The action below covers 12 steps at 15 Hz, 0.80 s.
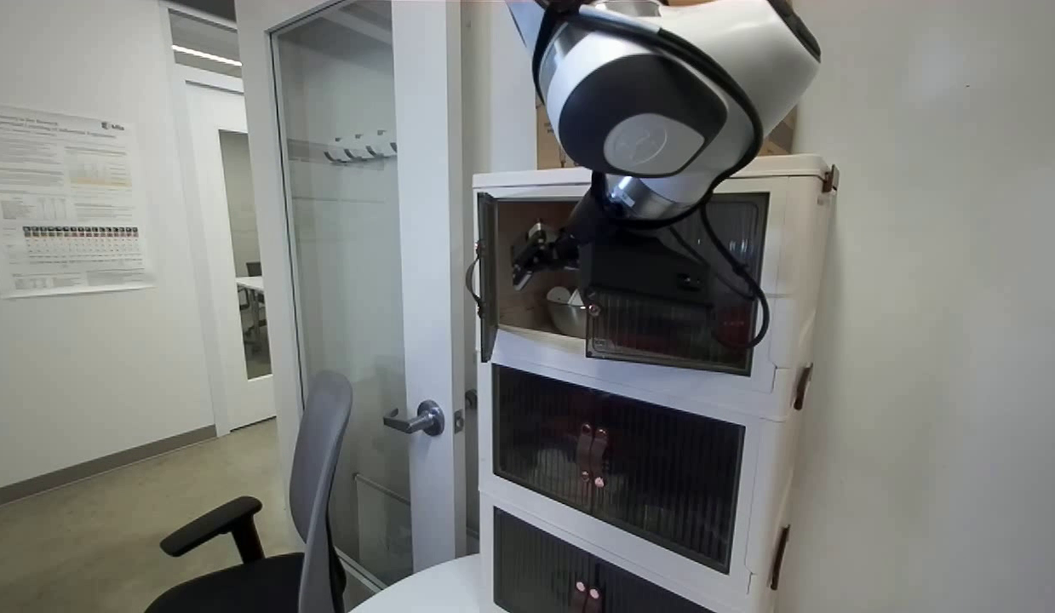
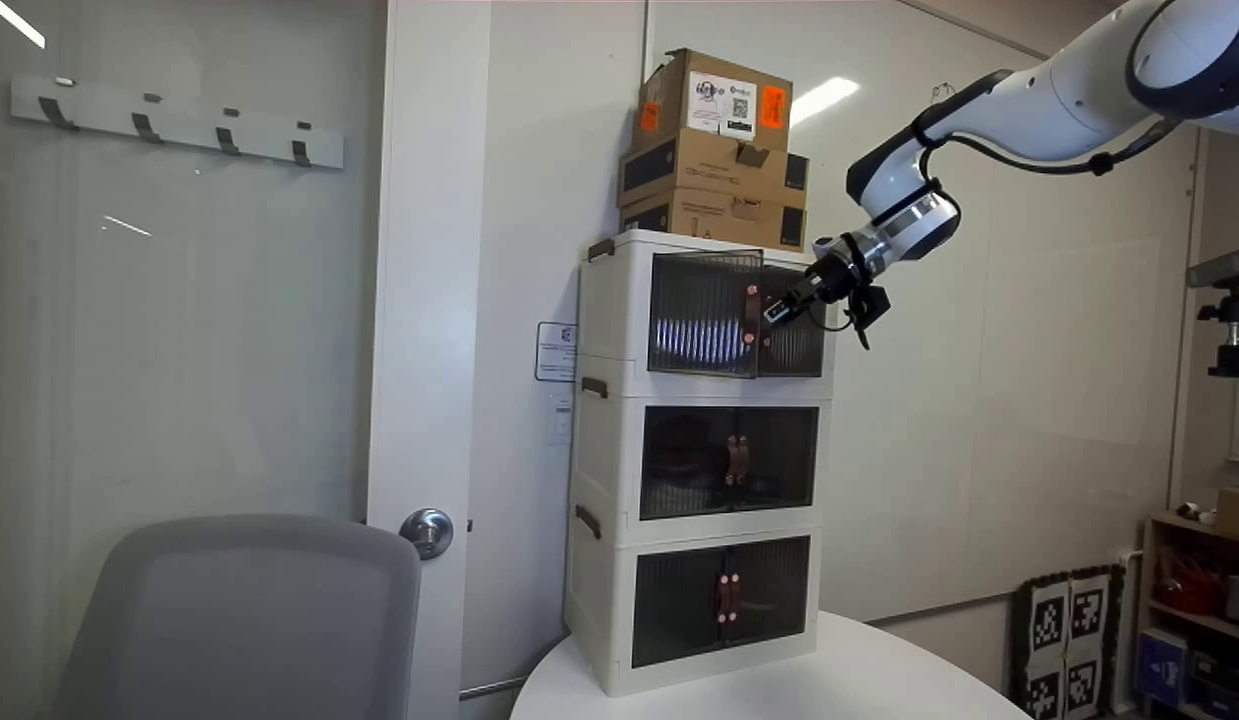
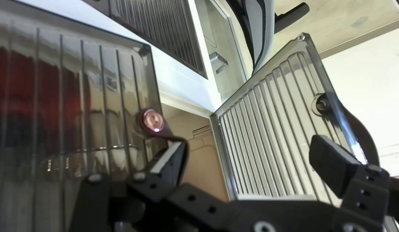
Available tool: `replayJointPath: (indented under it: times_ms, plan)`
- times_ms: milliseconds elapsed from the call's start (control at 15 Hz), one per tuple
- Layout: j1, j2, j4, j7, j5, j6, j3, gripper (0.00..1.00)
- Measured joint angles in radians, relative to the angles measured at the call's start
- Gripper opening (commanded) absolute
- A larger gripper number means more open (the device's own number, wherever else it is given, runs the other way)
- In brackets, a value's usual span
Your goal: Open the top left and right cabinet doors, respectively
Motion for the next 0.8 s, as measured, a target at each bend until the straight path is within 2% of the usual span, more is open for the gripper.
replayJointPath:
  times_ms: [200,800]
  plan:
    - [0.032,-0.045,-0.068,0.045,-0.019,0.064,-0.024,1.00]
    - [0.128,-0.249,-0.377,0.284,-0.163,0.372,-0.071,1.00]
